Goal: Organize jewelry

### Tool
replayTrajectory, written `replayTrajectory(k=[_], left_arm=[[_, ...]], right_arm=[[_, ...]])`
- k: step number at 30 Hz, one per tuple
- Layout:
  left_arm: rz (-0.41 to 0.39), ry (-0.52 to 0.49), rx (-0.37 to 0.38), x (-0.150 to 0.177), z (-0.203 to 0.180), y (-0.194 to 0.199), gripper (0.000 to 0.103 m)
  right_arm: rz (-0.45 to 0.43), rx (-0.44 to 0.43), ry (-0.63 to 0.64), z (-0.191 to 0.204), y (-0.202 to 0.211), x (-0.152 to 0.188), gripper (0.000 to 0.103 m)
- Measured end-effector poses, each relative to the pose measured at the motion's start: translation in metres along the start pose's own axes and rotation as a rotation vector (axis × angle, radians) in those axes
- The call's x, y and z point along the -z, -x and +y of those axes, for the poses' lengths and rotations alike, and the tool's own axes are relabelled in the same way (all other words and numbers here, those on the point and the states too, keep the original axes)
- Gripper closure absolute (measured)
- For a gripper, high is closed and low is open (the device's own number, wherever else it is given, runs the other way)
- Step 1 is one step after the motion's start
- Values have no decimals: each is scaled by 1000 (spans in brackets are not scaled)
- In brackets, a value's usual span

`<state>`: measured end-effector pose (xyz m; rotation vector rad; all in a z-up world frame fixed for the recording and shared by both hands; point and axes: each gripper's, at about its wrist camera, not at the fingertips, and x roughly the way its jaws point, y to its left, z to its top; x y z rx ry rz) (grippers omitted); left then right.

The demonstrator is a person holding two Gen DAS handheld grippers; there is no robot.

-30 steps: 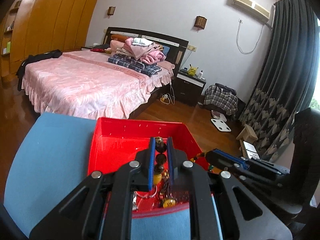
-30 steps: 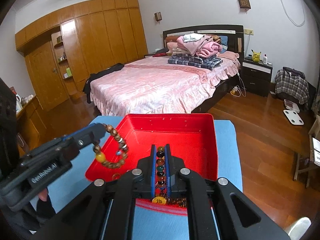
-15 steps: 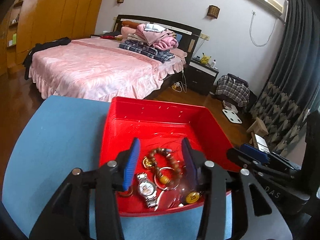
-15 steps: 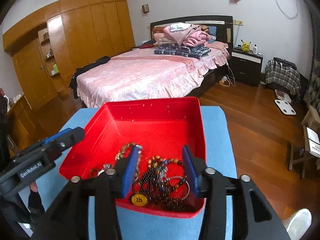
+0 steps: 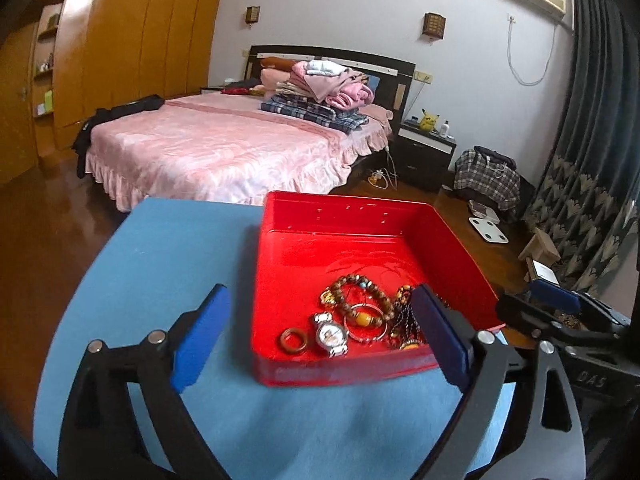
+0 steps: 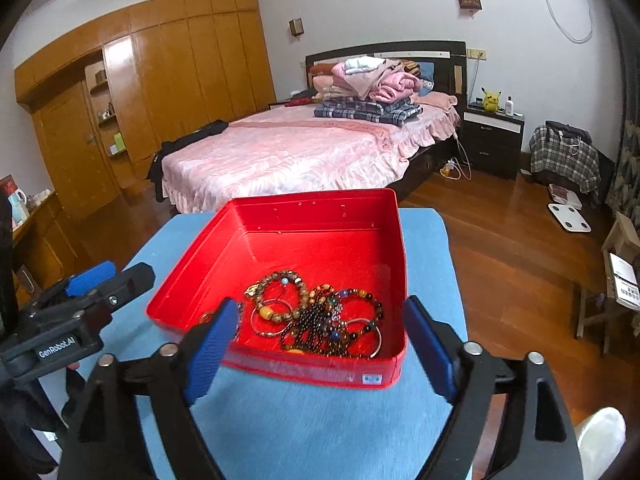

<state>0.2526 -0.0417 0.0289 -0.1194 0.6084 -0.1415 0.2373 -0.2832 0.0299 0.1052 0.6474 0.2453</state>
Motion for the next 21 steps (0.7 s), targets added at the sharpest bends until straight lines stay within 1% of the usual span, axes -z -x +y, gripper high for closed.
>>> replayTrajectory(k=[3, 4, 11, 21], left_arm=[[-8, -11, -7, 5, 1, 13, 11], [-10, -13, -13, 7, 1, 17, 10], [-42, -56, -57, 15, -10, 52, 7], [-98, -76, -60, 17, -19, 92, 7]], right_arm=[[-10, -12, -6, 0, 11, 6, 7], [-13, -18, -10, 0, 16, 8, 6], [-30, -26, -18, 1, 40, 17, 6], [-73, -30, -9, 6, 71, 18, 6]])
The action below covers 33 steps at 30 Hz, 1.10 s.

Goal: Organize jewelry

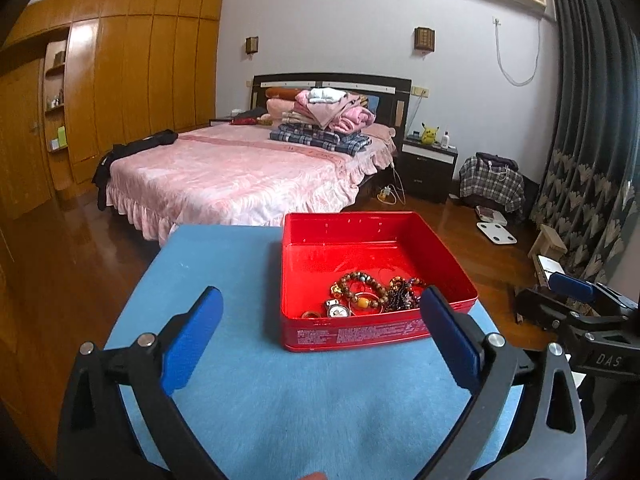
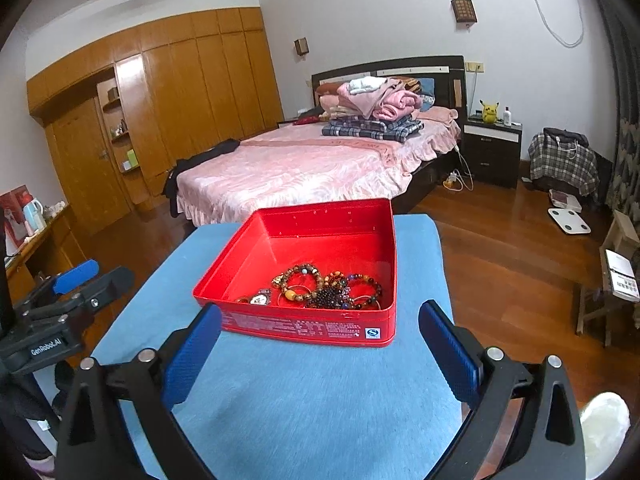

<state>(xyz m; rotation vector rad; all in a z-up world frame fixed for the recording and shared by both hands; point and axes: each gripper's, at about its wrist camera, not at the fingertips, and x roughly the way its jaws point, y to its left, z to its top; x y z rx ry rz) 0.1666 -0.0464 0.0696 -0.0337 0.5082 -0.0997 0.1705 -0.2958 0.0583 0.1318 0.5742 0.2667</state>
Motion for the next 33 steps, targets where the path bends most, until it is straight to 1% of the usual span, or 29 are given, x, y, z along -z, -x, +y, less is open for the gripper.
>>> replayTrajectory(k=[5, 9, 14, 20, 33], left_arm=[[-24, -7, -3, -3, -3, 15, 7], [-47, -15, -6, -5, -4, 27, 7], [-66, -23, -8, -6, -4, 38, 7], [-80, -32, -9, -5, -5, 48, 7], [-110, -41, -7, -6, -7, 63, 7]], right_arm=[[-34, 0, 11, 6, 17, -4, 6], [-54, 27, 46, 15, 27, -6, 6], [-73, 12, 67, 25, 39, -5, 6], [-83, -9, 67, 29, 48, -6, 6], [-103, -10, 76, 33, 63, -6, 6]])
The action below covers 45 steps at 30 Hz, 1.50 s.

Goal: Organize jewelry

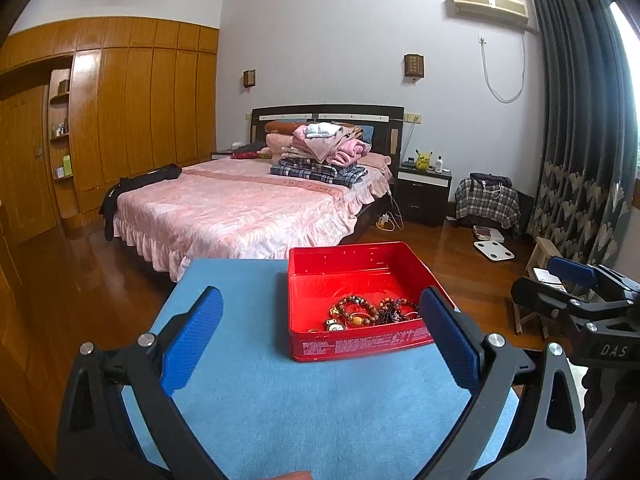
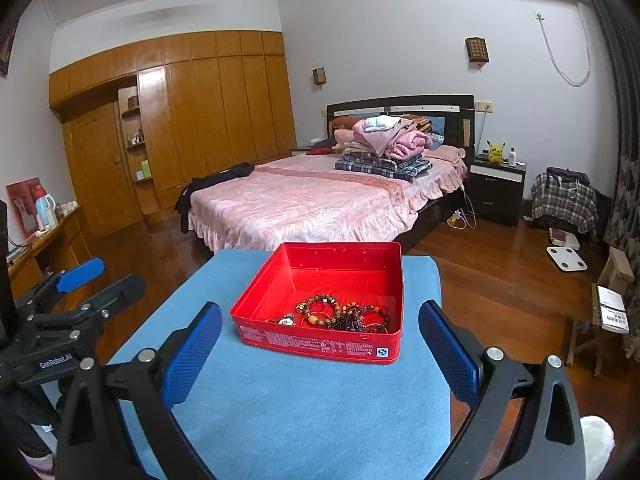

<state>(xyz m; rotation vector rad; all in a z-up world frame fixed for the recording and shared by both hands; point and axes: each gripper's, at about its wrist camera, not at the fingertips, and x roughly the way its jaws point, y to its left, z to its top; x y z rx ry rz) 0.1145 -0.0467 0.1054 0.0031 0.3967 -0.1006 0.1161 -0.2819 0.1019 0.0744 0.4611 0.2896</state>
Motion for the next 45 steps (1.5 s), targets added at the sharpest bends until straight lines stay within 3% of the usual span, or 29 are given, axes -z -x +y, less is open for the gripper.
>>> replayTrajectory(k=[45], left_arm=[[1, 1, 8, 2, -11, 8, 7]], right_arm=[[3, 4, 1, 1, 2, -1, 6]])
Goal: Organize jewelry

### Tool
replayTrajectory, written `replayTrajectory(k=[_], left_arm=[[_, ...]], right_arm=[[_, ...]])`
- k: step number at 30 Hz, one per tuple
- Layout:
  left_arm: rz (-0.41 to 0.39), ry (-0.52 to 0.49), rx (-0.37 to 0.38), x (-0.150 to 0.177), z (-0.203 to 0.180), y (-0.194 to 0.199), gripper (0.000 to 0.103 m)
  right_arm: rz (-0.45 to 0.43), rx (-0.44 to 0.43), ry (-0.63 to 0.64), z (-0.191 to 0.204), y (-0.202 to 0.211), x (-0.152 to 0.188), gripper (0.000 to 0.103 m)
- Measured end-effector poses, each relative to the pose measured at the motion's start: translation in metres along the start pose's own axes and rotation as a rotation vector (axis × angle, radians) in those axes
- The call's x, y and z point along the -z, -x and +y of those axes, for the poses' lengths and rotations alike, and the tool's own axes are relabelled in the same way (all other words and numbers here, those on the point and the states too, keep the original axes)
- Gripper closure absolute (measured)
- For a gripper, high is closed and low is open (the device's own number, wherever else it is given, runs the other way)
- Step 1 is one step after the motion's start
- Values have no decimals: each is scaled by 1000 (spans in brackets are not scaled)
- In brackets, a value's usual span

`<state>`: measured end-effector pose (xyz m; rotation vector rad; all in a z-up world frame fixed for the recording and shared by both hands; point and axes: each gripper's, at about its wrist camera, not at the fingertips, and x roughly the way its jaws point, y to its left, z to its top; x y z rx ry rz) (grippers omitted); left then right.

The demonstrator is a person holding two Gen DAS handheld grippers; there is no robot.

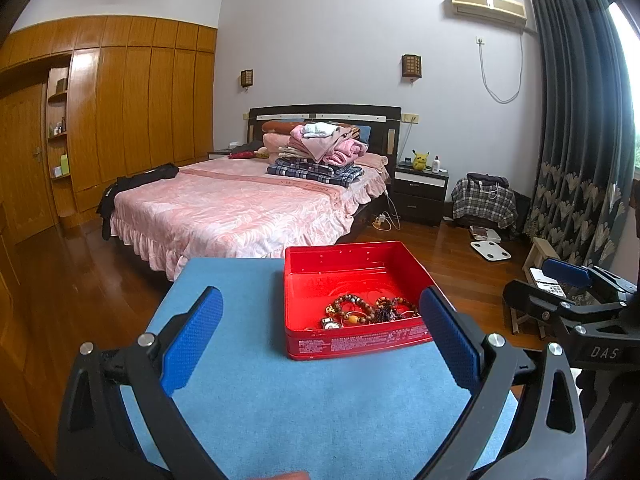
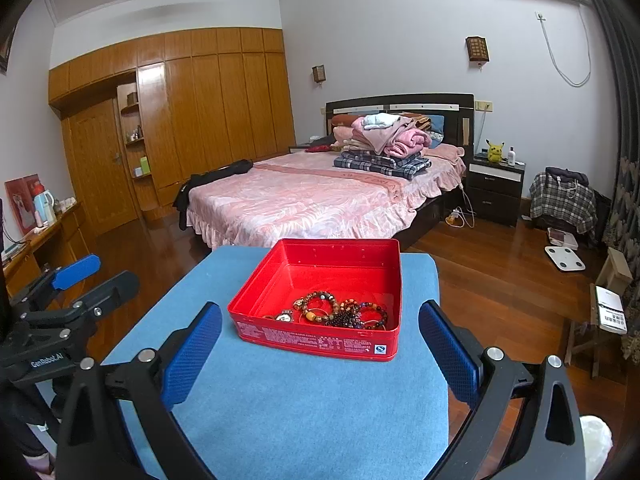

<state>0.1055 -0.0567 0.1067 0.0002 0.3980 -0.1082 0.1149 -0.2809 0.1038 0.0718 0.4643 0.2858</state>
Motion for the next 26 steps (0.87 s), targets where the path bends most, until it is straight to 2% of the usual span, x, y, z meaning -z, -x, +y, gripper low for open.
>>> replayTrajectory(k=[26], left_arm=[[6, 14, 11, 2, -1, -3, 7]], right_arm=[[12, 11, -1, -8, -3, 8, 6]])
